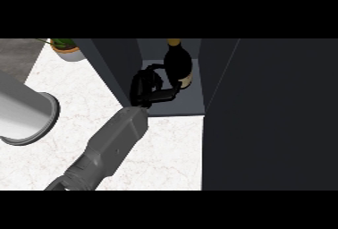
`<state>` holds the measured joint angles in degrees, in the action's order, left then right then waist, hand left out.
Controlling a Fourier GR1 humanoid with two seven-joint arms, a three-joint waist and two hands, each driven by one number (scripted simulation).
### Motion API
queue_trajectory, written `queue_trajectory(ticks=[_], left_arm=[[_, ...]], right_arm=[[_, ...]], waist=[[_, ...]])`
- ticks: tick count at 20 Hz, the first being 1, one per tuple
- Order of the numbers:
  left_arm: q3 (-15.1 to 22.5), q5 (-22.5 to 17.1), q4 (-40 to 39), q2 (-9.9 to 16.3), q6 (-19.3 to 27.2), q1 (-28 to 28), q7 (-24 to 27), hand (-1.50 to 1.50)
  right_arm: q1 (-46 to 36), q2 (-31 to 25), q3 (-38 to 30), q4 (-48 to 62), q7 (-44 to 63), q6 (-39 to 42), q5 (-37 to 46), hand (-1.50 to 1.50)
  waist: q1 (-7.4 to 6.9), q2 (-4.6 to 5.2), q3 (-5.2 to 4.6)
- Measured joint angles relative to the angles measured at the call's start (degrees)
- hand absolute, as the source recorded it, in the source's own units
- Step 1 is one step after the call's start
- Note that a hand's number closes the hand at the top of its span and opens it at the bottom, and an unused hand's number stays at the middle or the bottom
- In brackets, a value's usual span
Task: Pick up the wine, place it into the cabinet and close the cabinet
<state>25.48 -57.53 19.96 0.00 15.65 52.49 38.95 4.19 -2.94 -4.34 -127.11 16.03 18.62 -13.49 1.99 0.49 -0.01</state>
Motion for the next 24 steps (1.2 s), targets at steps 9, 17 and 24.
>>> queue_trajectory(ticks=[9,17,24], left_arm=[[-0.9,-1.5,-5.4,0.0,-0.8,1.2,2.3,1.5],[-2.8,-1.1,-8.2,-0.1,-2.2,2.6,7.6,-1.5],[-2.4,0.5,-7.1,-0.1,-5.1,2.2,10.3,-1.5]], right_arm=[[-2.0,0.4,1.5,-0.9,2.2,-1.3,0.4,-1.5],[-1.2,0.3,1.2,-0.3,0.4,-0.6,0.9,-1.5],[-0.9,-0.1,0.7,-0.9,0.2,-0.5,1.0,-1.5]], waist=[[0.7,0.3,-0.05],[0.98,0.63,-0.32],[0.52,0.96,-0.67]])
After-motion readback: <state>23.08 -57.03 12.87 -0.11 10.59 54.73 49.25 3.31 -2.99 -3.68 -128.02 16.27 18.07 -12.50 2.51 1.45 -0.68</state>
